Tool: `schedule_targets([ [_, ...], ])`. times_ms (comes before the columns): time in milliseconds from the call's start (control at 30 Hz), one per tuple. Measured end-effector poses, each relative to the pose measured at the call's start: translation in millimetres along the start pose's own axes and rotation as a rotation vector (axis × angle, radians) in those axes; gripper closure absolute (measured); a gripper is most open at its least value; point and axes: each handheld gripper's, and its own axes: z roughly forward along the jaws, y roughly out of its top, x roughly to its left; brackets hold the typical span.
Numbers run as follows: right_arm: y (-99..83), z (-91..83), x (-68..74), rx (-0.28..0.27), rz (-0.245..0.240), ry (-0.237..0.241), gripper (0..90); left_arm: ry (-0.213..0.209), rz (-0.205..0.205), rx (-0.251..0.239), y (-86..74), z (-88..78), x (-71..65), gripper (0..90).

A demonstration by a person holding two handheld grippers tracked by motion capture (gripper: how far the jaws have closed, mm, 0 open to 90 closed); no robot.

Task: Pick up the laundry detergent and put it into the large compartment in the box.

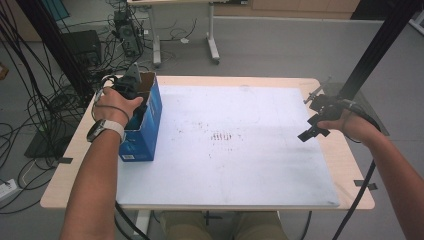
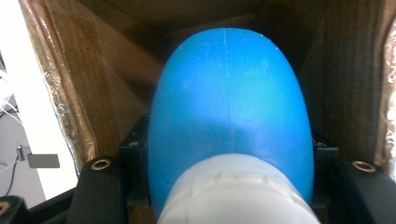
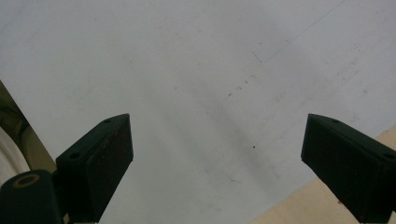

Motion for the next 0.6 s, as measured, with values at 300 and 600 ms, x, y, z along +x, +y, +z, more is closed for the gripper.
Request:
schedule_targets([
  [300, 1.0, -0.3, 0.6, -0.001, -0.001, 0.0, 9.1, 0.001, 0.003, 0.0, -0.4, 0.0, 0.0, 37.5],
  [600, 0.8, -0.3, 0.5, -0.004, 0.0, 0.001, 9.1, 0.002, 0.004, 0.003, -0.1, -0.1, -0.4, 37.5],
])
